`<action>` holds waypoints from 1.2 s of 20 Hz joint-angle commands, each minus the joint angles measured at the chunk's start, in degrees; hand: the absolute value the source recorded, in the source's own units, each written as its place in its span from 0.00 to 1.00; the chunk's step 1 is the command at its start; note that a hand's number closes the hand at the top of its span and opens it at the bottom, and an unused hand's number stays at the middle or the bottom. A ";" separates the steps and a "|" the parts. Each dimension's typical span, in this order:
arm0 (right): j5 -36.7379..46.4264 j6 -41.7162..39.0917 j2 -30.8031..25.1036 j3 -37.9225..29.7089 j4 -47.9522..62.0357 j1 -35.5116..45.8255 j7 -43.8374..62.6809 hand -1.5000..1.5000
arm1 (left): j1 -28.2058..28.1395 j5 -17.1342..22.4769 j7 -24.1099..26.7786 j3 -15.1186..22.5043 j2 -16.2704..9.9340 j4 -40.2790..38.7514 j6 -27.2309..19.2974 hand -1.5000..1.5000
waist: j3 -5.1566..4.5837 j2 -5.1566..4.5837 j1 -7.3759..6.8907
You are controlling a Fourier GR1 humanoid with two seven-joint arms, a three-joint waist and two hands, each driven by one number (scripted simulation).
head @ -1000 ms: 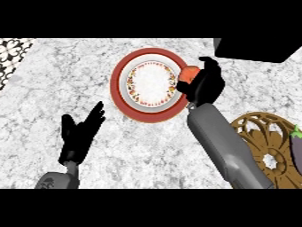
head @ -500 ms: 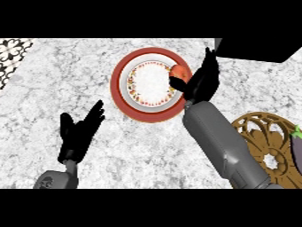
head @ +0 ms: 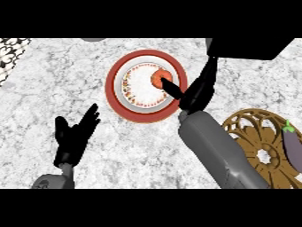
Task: Pick the squash from the placemat and place it in the plate
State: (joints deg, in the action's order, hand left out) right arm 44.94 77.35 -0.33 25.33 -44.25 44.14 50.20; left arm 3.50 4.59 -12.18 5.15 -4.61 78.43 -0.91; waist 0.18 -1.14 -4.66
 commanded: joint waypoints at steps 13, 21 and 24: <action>-15.26 7.05 0.30 23.43 -17.45 -18.19 -11.79 0.00 | -3.89 0.47 -0.01 -1.91 0.10 2.39 -0.31 0.50 | -0.15 0.99 4.07; -2.55 2.33 0.33 25.49 -24.23 -28.49 -4.93 0.00 | -3.85 -0.32 0.10 -2.81 0.38 1.31 -0.83 0.50 | -0.22 1.25 4.59; 0.33 5.55 0.32 28.28 -23.78 -30.32 -2.56 0.00 | -4.82 -1.02 1.92 -2.19 0.77 1.58 -0.47 0.50 | -0.21 1.23 4.48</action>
State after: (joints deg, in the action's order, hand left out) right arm 41.33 80.95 -0.13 51.85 -67.32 16.21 44.40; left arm -0.74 4.02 -12.33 3.08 -4.14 80.95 -1.79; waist -0.02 0.09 -0.17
